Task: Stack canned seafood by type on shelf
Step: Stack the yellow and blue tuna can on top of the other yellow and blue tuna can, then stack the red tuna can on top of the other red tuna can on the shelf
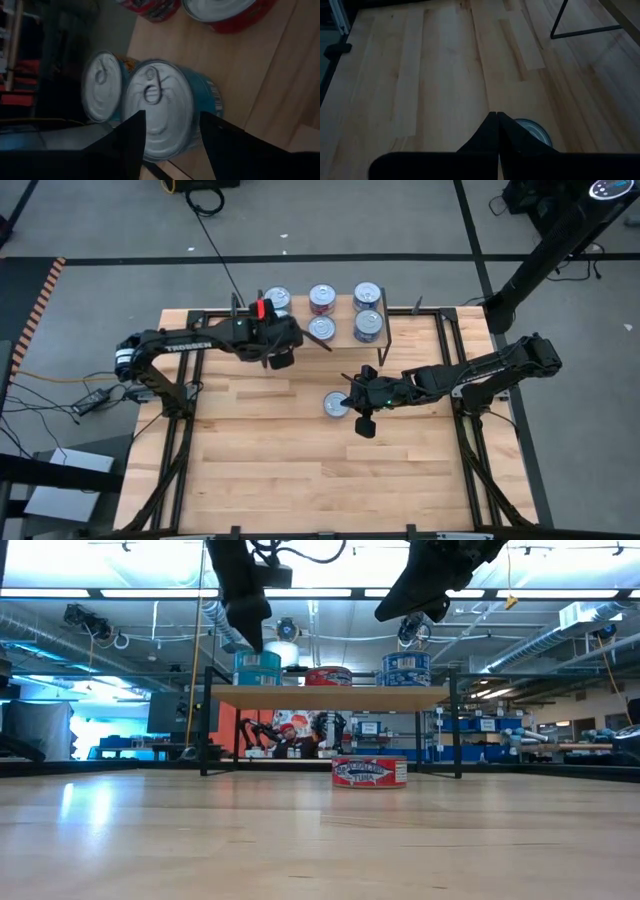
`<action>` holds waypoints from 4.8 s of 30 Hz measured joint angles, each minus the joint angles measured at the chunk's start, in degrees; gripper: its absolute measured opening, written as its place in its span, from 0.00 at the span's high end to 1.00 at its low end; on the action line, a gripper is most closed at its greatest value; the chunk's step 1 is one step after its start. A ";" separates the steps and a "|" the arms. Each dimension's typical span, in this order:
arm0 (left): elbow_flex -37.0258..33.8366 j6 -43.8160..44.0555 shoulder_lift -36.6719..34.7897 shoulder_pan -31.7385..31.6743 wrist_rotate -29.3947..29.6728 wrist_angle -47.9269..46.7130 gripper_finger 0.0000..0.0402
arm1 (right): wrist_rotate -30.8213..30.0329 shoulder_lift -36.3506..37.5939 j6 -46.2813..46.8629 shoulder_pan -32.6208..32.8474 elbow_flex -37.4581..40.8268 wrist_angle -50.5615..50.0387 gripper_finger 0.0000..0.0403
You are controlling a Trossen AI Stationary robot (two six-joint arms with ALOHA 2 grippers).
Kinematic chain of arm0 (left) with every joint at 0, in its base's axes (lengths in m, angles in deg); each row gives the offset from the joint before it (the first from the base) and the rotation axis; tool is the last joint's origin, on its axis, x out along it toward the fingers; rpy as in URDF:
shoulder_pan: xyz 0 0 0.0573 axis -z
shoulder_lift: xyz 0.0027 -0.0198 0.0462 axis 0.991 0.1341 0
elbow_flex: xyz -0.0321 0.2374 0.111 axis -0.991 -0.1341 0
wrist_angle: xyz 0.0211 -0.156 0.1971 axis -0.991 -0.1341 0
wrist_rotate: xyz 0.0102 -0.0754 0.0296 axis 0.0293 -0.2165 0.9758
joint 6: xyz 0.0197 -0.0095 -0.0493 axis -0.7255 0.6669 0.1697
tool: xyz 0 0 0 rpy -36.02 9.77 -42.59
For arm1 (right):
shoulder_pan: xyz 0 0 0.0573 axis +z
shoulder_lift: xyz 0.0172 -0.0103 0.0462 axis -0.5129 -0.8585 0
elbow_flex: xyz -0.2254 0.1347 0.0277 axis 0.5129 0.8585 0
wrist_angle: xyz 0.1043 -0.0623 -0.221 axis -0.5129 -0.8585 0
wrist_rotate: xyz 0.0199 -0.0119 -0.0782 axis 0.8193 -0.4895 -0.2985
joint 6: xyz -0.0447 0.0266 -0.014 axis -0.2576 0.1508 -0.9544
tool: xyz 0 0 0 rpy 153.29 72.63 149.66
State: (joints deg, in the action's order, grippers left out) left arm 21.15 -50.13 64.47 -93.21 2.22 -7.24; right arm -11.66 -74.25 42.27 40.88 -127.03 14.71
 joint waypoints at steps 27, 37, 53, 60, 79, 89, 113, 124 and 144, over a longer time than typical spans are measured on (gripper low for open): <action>-3.40 11.32 -1.93 4.99 -13.61 14.46 0.99 | -0.02 0.00 1.27 0.02 0.00 -2.68 0.99; -20.00 17.94 -9.89 7.38 -30.83 42.64 1.00 | 2.54 0.55 1.40 0.01 -0.01 -4.54 0.99; -43.58 32.72 -10.41 15.56 -33.39 70.04 1.00 | 11.25 0.61 -0.25 -3.13 3.11 -10.13 0.99; -47.31 35.23 -8.88 17.11 -28.74 71.71 1.00 | 9.85 0.12 5.52 -4.97 13.06 1.12 0.99; -46.65 40.19 8.33 19.64 -27.33 83.72 1.00 | 0.72 -14.52 17.97 -4.08 21.81 23.51 0.99; -46.51 41.16 10.36 20.27 -24.90 85.78 1.00 | 6.96 -16.03 15.85 -0.12 21.66 34.19 0.99; -46.23 46.91 15.32 19.04 -11.93 89.30 1.00 | 0.20 -14.97 16.94 -3.52 21.65 35.64 0.99; -46.16 46.91 15.37 19.04 -11.94 90.09 1.00 | -7.25 -11.05 16.94 -1.75 21.64 37.32 0.99; -45.90 44.21 15.37 19.06 -11.99 92.25 1.00 | 2.73 -19.17 22.48 -3.62 21.66 43.05 0.99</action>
State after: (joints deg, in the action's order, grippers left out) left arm -24.75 -5.92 79.83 -74.15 -9.76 85.01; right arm -8.94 -93.42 64.74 37.25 -105.37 57.76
